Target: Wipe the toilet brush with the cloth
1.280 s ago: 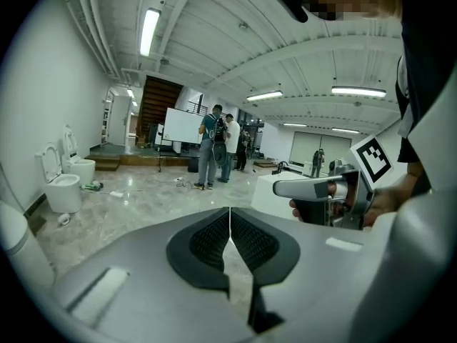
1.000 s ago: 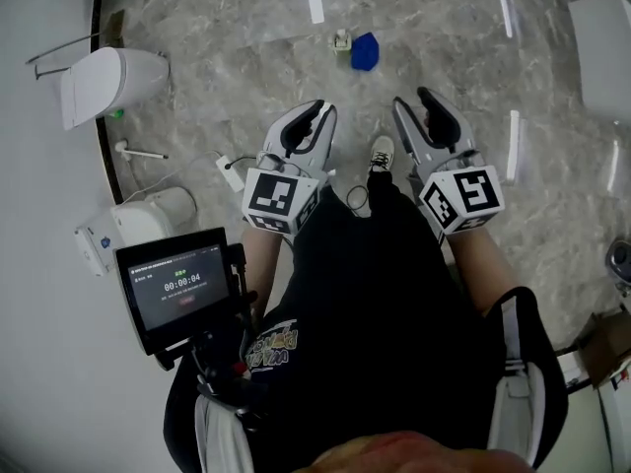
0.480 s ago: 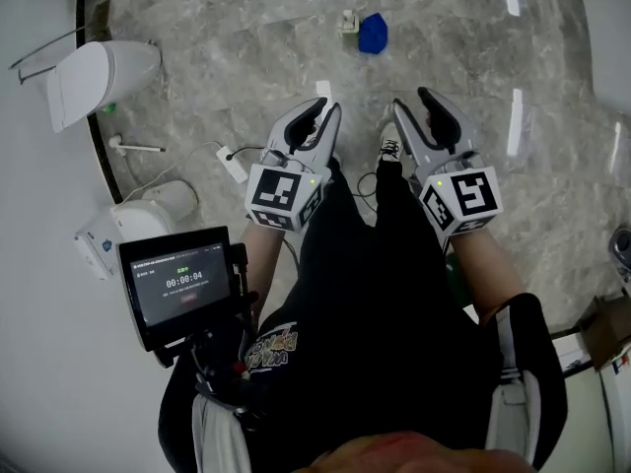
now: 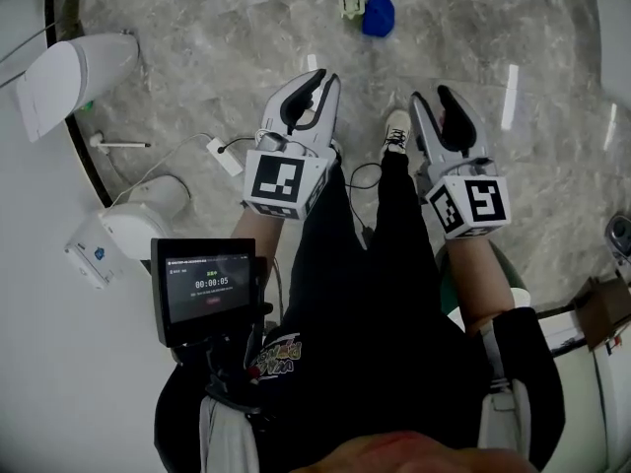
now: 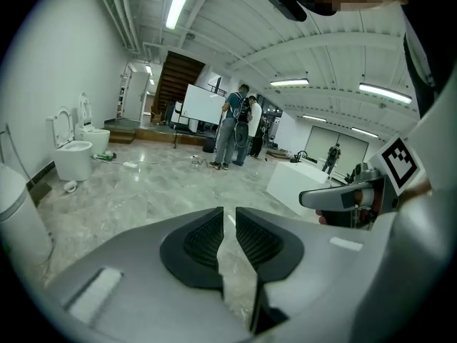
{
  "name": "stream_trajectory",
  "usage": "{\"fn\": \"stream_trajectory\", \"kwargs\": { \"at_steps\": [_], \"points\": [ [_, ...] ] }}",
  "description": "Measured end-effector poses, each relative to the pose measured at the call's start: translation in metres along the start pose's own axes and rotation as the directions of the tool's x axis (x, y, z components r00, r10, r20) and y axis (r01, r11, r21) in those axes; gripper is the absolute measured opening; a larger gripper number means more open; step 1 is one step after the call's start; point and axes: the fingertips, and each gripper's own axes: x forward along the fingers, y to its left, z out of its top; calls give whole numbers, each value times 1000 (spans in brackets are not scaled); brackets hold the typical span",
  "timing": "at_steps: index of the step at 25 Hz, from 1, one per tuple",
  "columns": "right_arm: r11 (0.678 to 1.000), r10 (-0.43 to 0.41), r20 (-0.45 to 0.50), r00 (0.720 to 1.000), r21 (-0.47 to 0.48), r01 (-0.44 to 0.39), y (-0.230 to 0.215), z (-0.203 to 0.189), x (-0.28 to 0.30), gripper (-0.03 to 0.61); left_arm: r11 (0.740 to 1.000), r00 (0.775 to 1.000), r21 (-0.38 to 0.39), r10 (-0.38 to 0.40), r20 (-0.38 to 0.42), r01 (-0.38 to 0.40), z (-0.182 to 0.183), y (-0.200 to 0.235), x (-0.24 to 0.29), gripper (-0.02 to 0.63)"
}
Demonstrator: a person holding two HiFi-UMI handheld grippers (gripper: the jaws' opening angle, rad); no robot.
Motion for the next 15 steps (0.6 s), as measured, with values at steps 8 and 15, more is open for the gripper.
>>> {"fn": "stream_trajectory", "kwargs": {
  "at_steps": [8,15],
  "points": [
    [990,-137,41,990,36,136,-22,-27,43,186,997,999,-72,-41,-15,40,-56,29,18,89],
    [982,-184,94,978,-33,188,-19,-23,62,186,996,999,-87,-39,-23,37,-88,60,26,87]
  ]
}}
